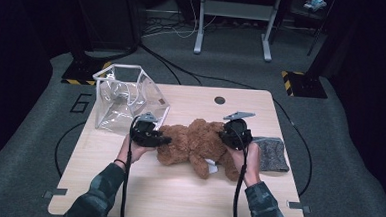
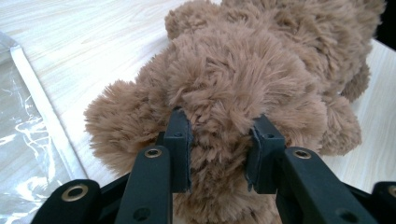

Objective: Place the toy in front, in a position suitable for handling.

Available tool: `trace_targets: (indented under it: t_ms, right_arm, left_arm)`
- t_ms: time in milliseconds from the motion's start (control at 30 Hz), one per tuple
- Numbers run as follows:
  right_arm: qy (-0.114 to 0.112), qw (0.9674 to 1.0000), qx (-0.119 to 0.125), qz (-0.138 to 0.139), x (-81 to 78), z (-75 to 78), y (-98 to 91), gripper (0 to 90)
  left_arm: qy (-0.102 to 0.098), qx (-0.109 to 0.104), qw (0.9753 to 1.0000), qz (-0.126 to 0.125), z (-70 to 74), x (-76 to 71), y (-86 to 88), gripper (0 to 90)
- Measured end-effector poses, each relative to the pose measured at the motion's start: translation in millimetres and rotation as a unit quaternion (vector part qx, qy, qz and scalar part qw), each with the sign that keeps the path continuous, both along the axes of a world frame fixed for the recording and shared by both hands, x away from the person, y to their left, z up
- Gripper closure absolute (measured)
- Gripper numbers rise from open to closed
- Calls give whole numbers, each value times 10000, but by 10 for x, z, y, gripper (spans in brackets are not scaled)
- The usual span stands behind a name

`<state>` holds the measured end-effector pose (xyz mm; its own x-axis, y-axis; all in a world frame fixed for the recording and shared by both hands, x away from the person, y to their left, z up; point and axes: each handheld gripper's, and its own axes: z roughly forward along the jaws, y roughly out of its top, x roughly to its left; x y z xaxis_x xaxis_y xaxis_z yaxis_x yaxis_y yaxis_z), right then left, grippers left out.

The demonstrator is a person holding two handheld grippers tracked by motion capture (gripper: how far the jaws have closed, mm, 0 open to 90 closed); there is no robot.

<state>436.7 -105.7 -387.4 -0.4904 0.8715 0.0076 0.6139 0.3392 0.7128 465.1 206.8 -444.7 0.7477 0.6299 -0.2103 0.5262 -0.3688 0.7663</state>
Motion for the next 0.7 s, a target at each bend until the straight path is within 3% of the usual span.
trace_targets:
  t_ms: [267, 367, 700]
  right_arm:
    - [150, 9994, -268, -130, 58, -152, -47, 864]
    - [196, 9993, -259, -180, 90, -208, -84, 865]
    - [230, 9983, -427, -336, 132, -265, -131, 865]
  left_arm:
    - [50, -76, 10000, 13, -31, 20, -50, 622]
    - [42, -56, 10000, -5, -31, 20, -88, 622]
    - [41, -77, 10000, -33, -53, 37, -163, 618]
